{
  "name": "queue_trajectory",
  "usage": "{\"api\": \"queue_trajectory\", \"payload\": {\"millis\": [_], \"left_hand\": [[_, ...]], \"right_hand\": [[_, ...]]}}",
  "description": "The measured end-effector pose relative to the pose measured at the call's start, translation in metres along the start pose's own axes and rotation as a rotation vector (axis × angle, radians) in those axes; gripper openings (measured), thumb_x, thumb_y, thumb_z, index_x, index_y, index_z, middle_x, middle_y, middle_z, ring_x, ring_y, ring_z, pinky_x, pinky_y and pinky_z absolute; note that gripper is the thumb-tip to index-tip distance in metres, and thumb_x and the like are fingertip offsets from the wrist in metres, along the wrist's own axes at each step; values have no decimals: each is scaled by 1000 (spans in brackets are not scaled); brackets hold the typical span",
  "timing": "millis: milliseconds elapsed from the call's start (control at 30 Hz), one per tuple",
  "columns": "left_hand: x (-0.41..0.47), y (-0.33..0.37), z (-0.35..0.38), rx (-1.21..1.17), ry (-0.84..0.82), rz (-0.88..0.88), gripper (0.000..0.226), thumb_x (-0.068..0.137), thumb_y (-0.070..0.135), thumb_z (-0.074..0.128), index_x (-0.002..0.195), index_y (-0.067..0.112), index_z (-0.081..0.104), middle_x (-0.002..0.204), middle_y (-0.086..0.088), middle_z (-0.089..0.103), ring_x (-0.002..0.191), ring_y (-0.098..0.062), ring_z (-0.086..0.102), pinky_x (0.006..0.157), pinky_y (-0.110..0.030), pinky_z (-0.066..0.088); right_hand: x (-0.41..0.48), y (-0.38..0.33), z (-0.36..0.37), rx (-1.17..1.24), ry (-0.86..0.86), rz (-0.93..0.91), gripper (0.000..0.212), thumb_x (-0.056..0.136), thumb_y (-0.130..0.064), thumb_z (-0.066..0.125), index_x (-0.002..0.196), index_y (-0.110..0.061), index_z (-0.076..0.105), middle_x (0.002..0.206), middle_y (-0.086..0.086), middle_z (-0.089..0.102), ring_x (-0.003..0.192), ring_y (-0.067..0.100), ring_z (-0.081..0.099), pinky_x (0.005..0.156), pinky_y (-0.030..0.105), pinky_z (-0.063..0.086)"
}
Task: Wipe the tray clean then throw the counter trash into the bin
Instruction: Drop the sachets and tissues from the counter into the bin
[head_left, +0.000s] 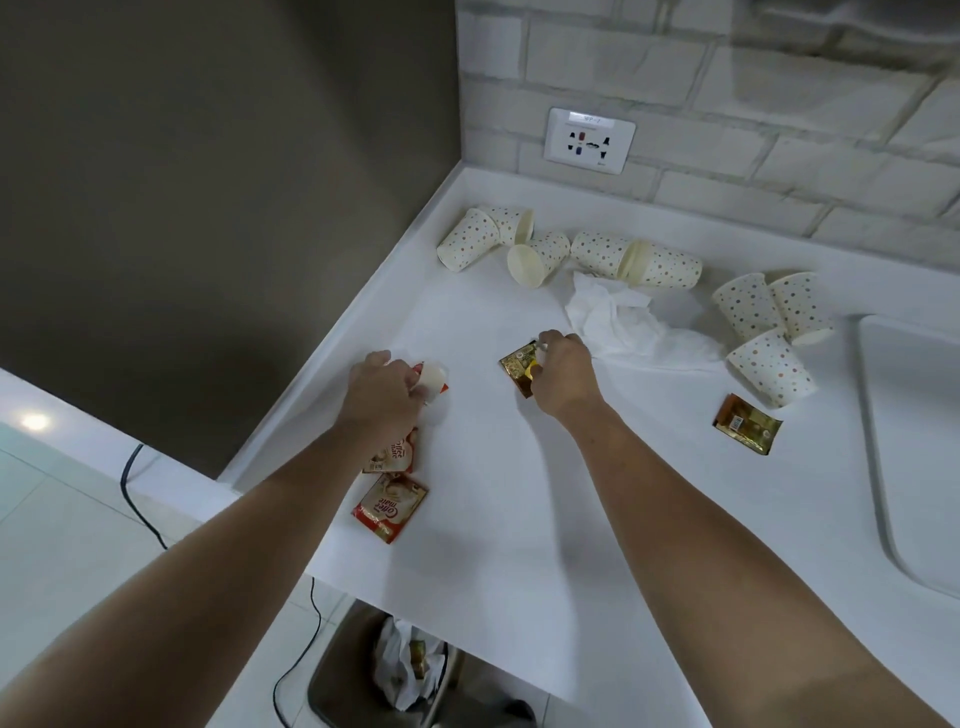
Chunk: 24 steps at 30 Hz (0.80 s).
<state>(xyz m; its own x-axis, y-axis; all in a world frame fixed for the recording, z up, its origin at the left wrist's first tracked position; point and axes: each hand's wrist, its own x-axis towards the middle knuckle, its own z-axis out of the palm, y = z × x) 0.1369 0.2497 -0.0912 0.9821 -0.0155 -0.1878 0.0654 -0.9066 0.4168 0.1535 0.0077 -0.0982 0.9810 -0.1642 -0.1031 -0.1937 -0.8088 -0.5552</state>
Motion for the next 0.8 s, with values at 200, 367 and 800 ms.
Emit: {"api": "queue_trajectory", "payload": {"millis": [200,367,800], "left_hand": [[18,12,-5,274,-61,30,47,100,47,50,122,9,68,119,-14,57,112,-27,52,98,-37,46],[19,23,-12,129,-150,-10,36,94,34,68,113,5,71,116,-13,69,100,-25,62,84,-32,51],[-54,27,-16,-539,-69,81,14,86,27,78,88,14,72,90,0,72,82,-12,66,64,-16,42]], "right_hand": [[-23,16,-1,32,28,0,29,98,-2,54,125,-4,64,126,16,51,97,25,56,76,24,40],[-47,27,-6,93,67,66,22,98,-5,56,118,-4,66,122,15,56,106,28,59,75,20,35],[-134,30,-27,482,275,313,9,87,-17,66,94,-18,71,88,5,72,82,30,70,76,46,60]]}}
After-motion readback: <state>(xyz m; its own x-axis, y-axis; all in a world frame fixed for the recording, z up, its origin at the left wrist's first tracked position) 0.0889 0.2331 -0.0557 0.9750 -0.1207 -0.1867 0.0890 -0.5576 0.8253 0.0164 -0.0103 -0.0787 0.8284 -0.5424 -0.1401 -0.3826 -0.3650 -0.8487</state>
